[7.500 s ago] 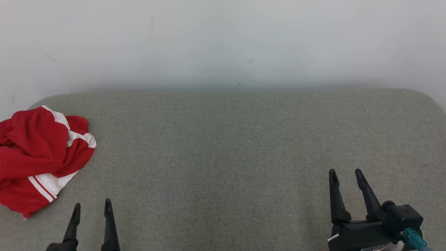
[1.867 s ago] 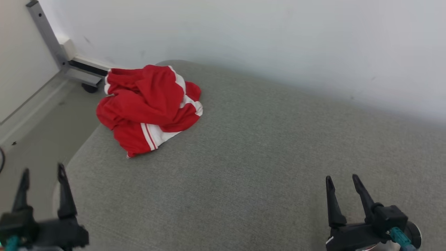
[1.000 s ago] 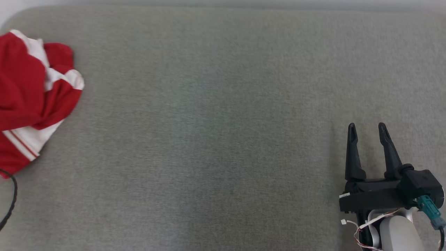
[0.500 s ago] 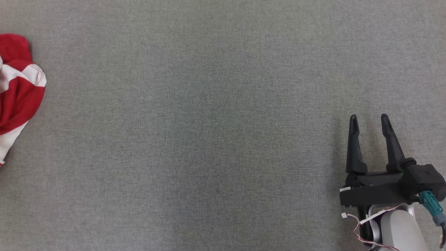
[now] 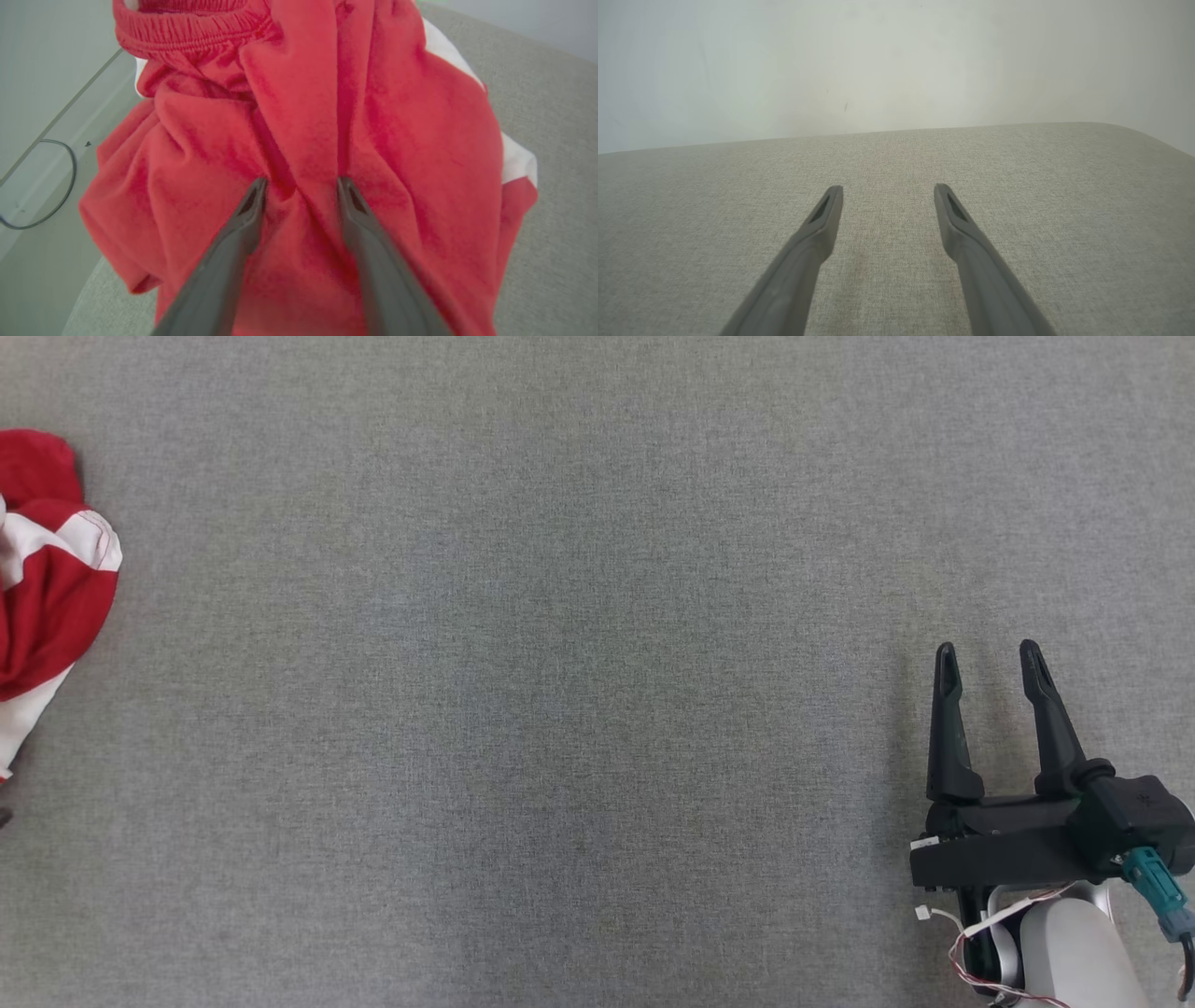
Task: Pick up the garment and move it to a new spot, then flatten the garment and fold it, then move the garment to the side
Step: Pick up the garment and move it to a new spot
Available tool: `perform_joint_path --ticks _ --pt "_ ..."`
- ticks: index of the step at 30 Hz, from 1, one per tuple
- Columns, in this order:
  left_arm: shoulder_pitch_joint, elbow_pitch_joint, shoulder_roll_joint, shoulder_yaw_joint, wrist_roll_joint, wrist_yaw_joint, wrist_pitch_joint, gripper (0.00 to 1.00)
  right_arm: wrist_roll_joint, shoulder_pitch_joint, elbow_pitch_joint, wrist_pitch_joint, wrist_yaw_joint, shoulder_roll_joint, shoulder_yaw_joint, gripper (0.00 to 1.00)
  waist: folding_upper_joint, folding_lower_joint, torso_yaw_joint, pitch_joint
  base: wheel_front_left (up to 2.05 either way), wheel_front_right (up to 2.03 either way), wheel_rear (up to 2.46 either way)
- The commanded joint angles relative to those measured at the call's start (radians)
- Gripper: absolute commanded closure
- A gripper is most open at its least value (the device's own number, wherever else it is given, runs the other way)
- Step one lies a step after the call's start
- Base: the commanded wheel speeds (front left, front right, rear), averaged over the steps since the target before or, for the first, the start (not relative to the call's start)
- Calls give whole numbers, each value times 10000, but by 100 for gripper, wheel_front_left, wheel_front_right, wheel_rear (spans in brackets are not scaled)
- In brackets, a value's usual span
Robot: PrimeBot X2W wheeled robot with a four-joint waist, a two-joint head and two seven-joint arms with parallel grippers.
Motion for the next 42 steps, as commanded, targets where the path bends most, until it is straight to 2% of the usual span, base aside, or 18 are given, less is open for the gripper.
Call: perform_joint_path --ticks 1,10,17,24,32,33,42 --pt "35 1 69 -38 8 -1 -112 100 -91 4 -3 -6 -21 14 15 0 -1 0 10 -28 0 0 0" --pt "-622 -85 307 -340 181 -3 -2060 100 -21 80 153 -6 -21 11 16 0 -1 0 299 -511 0 0 0" --pt "-1345 -761 287 -944 -34 -5 -3435 100 228 222 424 -6 -21 11 179 0 -1 0 460 -1214 0 0 0" --pt "-1958 -1982 85 -1777 -247 -5 -3383 100 502 354 583 -5 -21 11 337 0 -1 0 298 -1758 0 0 0" --pt "-2221 -4447 -428 -2685 -774 -6 -2494 100 903 555 723 -6 -21 13 500 0 -1 0 -492 -2244 0 0 0" --pt "-2166 -5073 -609 -2874 -878 -6 -2210 100 989 559 731 -6 -21 14 559 0 -1 0 -788 -2316 0 0 0" --pt "-1249 -7415 -1964 -3786 -1164 325 -1396 100 1242 649 828 -6 -21 10 847 0 -1 0 -2175 -2390 0 0 0"
